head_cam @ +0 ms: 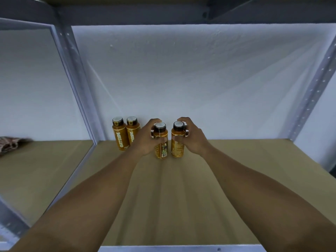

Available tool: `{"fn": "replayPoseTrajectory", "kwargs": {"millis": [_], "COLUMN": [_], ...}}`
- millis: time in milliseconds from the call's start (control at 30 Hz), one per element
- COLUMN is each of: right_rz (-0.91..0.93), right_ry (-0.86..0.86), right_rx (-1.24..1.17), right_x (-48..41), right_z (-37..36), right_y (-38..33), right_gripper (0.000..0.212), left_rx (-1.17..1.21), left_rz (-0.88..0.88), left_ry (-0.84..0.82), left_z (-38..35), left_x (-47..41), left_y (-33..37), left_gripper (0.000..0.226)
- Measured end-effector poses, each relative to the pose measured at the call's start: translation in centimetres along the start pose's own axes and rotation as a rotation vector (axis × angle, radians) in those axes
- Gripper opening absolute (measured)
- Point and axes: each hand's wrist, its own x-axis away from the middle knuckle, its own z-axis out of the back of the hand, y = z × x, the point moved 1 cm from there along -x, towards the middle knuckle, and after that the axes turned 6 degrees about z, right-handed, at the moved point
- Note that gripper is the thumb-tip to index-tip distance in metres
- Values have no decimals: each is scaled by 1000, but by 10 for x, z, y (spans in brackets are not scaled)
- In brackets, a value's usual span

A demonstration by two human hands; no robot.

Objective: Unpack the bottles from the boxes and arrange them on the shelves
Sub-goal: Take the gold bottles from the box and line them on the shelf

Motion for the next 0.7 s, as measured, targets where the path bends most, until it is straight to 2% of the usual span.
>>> {"fn": "replayPoseTrajectory", "kwargs": {"millis": [333, 467, 567, 700], "right_rz": [13, -25, -16, 28], "right_ry": [-65, -31, -17, -145], "right_rx": [-33, -57, 7, 147], "right_x": [-13, -11, -18, -27], "right_z": [-7, -4, 5, 15], "right_y": [9, 9, 4, -5], "right_gripper": [62, 65, 49, 44], "left_rx": [24, 20, -14, -200], "left_rz": [15, 34, 22, -6], "left_ry": [-60, -40, 6, -134], "left_z": [-3, 1, 10, 22], "left_x": [-13, -9, -12, -23], "left_y": [-9, -5, 5, 15], "left_gripper": [75, 80, 67, 51]}}
